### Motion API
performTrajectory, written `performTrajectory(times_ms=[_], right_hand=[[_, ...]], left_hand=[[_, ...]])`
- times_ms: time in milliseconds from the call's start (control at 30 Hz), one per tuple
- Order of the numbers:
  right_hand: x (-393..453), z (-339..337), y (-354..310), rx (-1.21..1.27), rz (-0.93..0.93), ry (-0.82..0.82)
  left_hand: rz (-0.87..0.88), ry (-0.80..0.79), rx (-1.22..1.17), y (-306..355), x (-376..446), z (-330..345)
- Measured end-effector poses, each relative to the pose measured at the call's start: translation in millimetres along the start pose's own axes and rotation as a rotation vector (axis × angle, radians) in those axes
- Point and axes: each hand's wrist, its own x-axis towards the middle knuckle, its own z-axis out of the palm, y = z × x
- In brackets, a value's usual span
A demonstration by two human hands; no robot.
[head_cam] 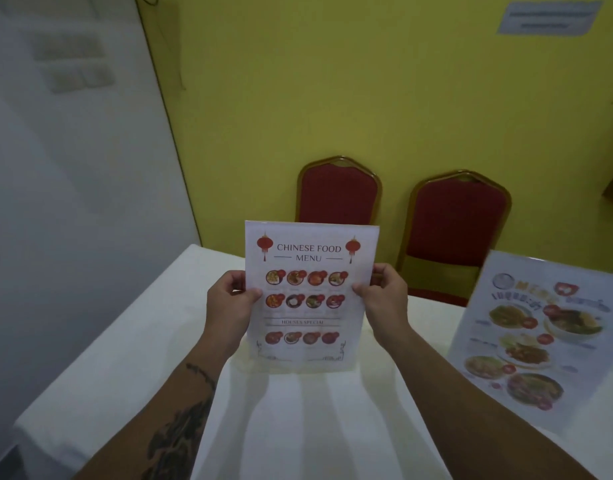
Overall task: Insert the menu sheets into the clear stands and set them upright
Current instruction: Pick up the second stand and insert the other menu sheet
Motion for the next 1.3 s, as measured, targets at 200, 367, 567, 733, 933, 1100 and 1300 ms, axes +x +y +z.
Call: performTrajectory(times_ms=[200, 367, 567, 733, 933, 1100, 1300], right_hand=[[32, 80, -8, -0.026, -0.048, -0.028], [56, 154, -14, -0.052, -0.058, -0.06], [87, 225, -11, -0.081, -0.009, -0.099], [103, 256, -4, -0.098, 0.016, -0.105], [122, 272, -2, -0.148, 0.045, -0.111], [132, 279, -2, -0.164, 0.057, -0.112], [138, 281, -5, -0.172, 0.086, -0.16]], left_hand=[[-0.006, 0.081, -0.029, 7, 50, -42], [-0.023, 0.148, -0.06, 12, 102, -81], [-0.046, 0.203, -0.051, 6, 160, -121], [-0.062, 0.235, -0.044, 0, 185, -133], [-0.066, 0.231, -0.012, -3, 203, -136], [-0.071, 0.231, -0.016, -3, 211, -136], [-0.072, 0.22, 0.0, -1, 215, -137]])
